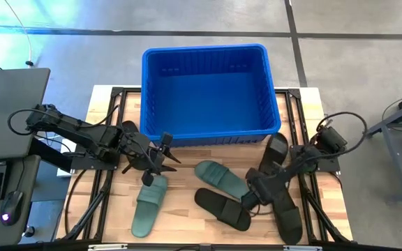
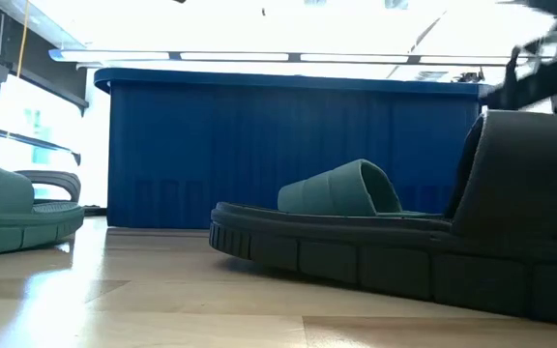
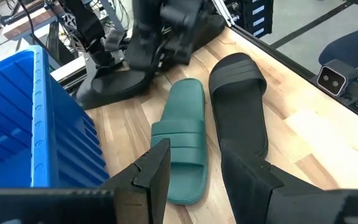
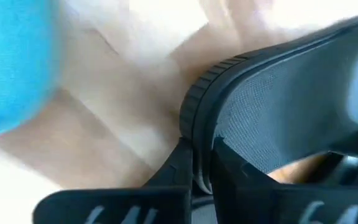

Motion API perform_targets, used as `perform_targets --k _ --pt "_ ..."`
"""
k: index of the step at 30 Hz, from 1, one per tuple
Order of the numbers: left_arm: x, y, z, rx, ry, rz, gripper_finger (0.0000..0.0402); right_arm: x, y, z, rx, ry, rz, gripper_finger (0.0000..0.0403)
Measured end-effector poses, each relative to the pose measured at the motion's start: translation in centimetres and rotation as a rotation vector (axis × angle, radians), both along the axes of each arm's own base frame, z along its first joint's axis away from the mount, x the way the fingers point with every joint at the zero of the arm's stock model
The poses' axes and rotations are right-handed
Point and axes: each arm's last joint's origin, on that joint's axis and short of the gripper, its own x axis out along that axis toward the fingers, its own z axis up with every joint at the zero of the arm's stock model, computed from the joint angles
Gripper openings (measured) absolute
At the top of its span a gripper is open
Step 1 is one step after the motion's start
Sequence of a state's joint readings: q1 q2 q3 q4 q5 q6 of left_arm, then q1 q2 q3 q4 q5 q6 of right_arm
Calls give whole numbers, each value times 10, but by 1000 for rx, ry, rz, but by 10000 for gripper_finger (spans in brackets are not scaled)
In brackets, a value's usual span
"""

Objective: Pick and place slides into bin
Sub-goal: Put the black slipper into the blue bin

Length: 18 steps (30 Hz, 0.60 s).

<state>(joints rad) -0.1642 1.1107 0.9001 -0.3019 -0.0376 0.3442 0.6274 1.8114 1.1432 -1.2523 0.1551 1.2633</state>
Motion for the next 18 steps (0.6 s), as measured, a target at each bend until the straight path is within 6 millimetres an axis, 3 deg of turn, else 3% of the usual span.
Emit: perform_targets --k 12,18 --pt "0 0 0 -41 4 23 127 7 75 101 34 -451 154 0" --pt "0 0 0 -57 5 32 127 -1 98 130 -5 -628 338 0"
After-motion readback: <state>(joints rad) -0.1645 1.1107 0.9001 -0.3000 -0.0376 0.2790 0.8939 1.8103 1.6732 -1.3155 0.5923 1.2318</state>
